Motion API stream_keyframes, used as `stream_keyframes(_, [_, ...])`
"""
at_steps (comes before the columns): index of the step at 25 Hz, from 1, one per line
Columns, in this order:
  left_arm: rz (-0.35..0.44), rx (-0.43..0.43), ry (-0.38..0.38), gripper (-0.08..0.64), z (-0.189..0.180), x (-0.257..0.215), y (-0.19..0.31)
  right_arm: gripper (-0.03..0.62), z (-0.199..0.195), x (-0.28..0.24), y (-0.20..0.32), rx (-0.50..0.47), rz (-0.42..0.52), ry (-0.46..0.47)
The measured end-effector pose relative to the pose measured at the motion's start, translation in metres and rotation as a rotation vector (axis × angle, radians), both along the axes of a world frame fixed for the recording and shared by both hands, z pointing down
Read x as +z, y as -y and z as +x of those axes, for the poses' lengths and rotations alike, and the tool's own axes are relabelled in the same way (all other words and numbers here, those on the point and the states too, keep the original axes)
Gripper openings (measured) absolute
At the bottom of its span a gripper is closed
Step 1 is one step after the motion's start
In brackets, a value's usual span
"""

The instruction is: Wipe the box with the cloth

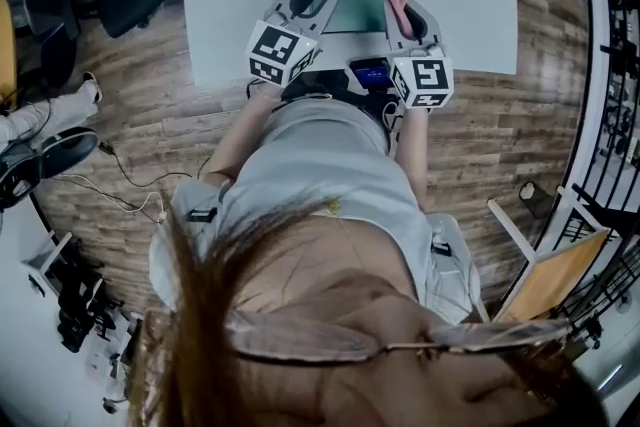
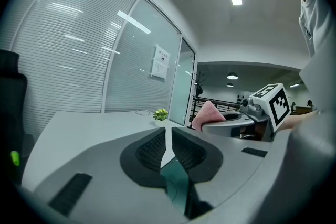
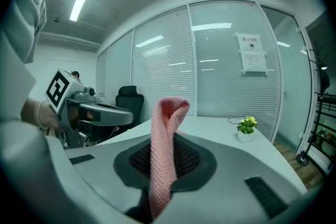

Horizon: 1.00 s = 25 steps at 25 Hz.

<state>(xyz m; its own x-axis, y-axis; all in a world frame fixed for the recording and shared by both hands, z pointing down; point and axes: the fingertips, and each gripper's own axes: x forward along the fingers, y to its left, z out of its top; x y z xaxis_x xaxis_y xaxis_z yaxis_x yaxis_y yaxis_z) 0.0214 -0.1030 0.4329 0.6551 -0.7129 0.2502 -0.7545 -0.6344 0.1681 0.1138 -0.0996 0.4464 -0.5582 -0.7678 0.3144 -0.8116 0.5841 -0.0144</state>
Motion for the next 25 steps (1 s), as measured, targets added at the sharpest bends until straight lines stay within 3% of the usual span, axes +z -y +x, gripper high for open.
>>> stream_keyframes(6, [-0.053,0.005,0.024,0.042,-0.013,0.023,0.007,0.038,0.010,0.015,0.010,0.056,-0.027,-0.054])
stream_keyframes(9, [-0.101,0.014,0.040,0.095,-0.019,0.041,0.006,0.038,0.013,0.026,0.012,0.071,-0.038,-0.078])
stream_keyframes(12, [-0.143,0.025,0.060,0.099,-0.024,0.058,0.005,0.038,0.017,0.039,0.015,0.081,-0.055,-0.107])
stream_keyframes(25, [-0.338,0.060,0.143,0.152,-0.030,0.134,-0.012,0.038,0.057,0.095,0.037,0.232,-0.203,-0.164])
